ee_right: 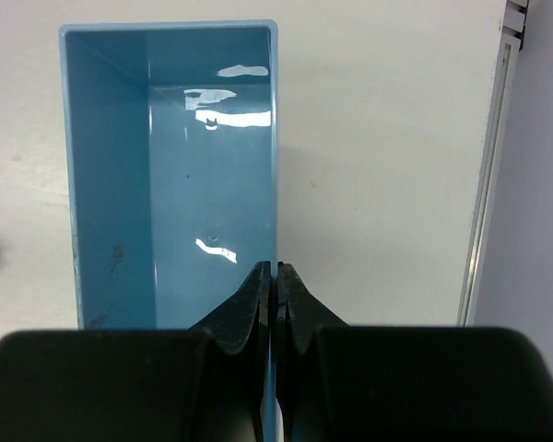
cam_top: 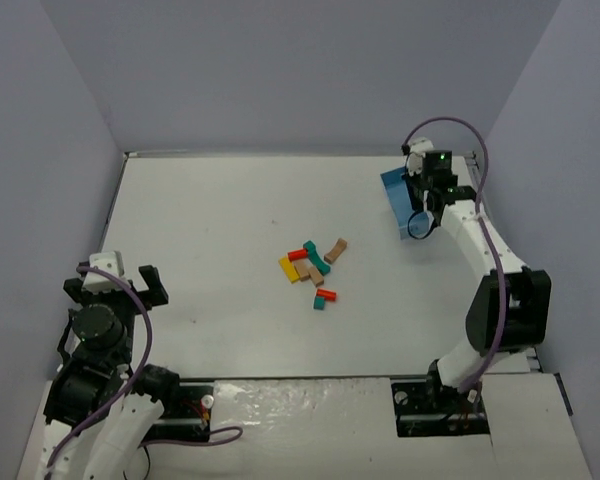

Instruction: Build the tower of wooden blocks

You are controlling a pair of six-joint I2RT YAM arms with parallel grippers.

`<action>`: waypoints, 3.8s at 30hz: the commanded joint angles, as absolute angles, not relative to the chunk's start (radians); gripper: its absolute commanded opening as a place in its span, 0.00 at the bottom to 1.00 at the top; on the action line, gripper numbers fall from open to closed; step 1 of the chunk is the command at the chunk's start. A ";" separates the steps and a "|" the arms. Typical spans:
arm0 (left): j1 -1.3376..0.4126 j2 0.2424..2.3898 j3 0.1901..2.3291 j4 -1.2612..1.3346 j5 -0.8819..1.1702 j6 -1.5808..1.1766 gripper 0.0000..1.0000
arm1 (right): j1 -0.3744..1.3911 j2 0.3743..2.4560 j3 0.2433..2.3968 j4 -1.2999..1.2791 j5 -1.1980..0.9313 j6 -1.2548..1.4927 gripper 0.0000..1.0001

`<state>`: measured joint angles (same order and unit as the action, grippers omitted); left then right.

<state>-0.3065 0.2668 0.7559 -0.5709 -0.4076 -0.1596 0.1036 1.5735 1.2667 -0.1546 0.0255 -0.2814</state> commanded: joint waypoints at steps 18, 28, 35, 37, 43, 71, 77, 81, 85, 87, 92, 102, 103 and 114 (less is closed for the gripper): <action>-0.313 0.292 0.779 -0.518 -0.395 -0.162 0.97 | -0.328 2.206 1.908 -0.101 -0.304 -0.318 0.00; -0.311 0.338 0.773 -0.503 -0.387 -0.153 0.97 | -0.353 2.357 2.032 -0.100 -0.334 -0.301 0.43; -0.308 0.333 0.773 -0.499 -0.384 -0.150 0.97 | -0.347 2.281 2.136 -0.071 -0.353 -0.183 0.75; -0.308 0.327 0.773 -0.499 -0.380 -0.152 0.97 | -0.344 2.229 2.138 -0.057 -0.350 -0.131 0.77; -0.310 0.307 0.763 -0.490 -0.344 -0.154 0.97 | -0.254 2.034 2.007 -0.055 -0.269 -0.128 0.78; -0.308 0.605 0.887 -0.621 -0.179 -0.272 0.97 | 0.495 1.338 0.858 -0.057 0.083 0.289 0.74; -0.309 0.687 0.913 -0.643 -0.158 -0.285 0.97 | 0.649 1.411 0.883 -0.056 0.101 0.292 0.67; -0.307 0.696 0.880 -0.630 -0.165 -0.298 0.97 | 0.716 1.471 0.903 -0.056 0.114 0.298 0.58; -0.307 0.697 0.856 -0.621 -0.164 -0.294 0.97 | 0.777 1.539 0.931 -0.055 0.140 0.304 0.55; -0.307 0.698 0.857 -0.621 -0.175 -0.294 0.97 | 0.793 1.576 0.946 -0.055 0.148 0.307 0.53; -0.307 0.699 0.855 -0.622 -0.168 -0.299 0.97 | 0.806 1.639 0.975 -0.049 0.161 0.315 0.47; -0.304 0.705 0.859 -0.623 -0.169 -0.290 0.97 | 0.807 1.718 1.029 -0.046 0.180 0.316 0.44; -0.302 0.704 0.859 -0.622 -0.167 -0.290 0.97 | 0.807 1.728 1.035 -0.046 0.181 0.316 0.44; -0.298 0.706 0.861 -0.621 -0.159 -0.285 0.97 | 0.807 1.787 1.079 -0.043 0.205 0.303 0.32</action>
<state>-0.3065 0.6975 0.8417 -0.6567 -0.1709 -0.2844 0.8051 1.7877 1.0268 -0.0600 0.1550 0.2970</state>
